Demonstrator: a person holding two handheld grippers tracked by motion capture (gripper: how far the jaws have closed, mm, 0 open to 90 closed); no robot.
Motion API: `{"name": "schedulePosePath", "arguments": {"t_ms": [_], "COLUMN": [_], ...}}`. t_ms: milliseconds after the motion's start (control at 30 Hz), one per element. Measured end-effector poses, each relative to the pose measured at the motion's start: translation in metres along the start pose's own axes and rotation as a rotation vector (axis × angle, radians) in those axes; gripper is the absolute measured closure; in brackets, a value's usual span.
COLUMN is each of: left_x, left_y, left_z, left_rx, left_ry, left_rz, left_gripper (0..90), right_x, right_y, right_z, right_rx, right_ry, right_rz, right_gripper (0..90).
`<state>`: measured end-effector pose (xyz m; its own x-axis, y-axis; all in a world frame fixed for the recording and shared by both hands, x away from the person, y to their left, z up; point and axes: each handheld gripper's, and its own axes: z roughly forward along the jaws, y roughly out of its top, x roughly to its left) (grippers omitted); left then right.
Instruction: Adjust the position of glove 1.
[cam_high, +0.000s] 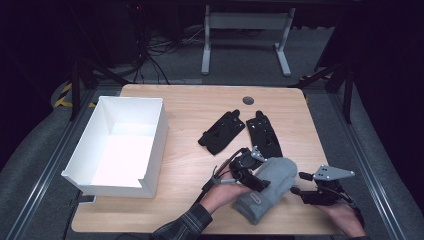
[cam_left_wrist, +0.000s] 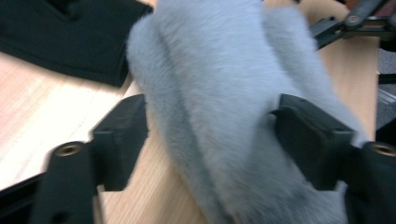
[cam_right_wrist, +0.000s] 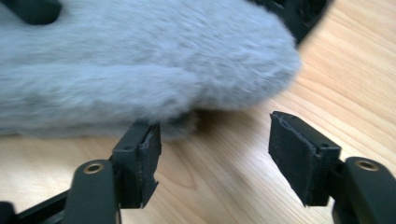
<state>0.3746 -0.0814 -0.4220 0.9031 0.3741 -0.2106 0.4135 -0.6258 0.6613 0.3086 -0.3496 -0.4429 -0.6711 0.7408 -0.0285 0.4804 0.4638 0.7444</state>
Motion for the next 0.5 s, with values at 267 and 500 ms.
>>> {"name": "schedulePosePath", "arguments": {"t_ms": [267, 500], "left_x": [0.008, 0.019], "left_y": [-0.006, -0.013], "left_z": [0.014, 0.021], "left_rx": [0.054, 0.088], "left_ry": [0.012, -0.049], "left_rz": [-0.034, -0.081], "left_gripper": [20.2, 26.7], "right_x": [-0.004, -0.010], "right_y": [-0.003, -0.007], "right_z": [0.005, 0.006], "right_rx": [0.016, 0.025], "right_ry": [-0.022, -0.047], "right_rz": [0.009, 0.025], "right_gripper": [31.0, 29.4]}}
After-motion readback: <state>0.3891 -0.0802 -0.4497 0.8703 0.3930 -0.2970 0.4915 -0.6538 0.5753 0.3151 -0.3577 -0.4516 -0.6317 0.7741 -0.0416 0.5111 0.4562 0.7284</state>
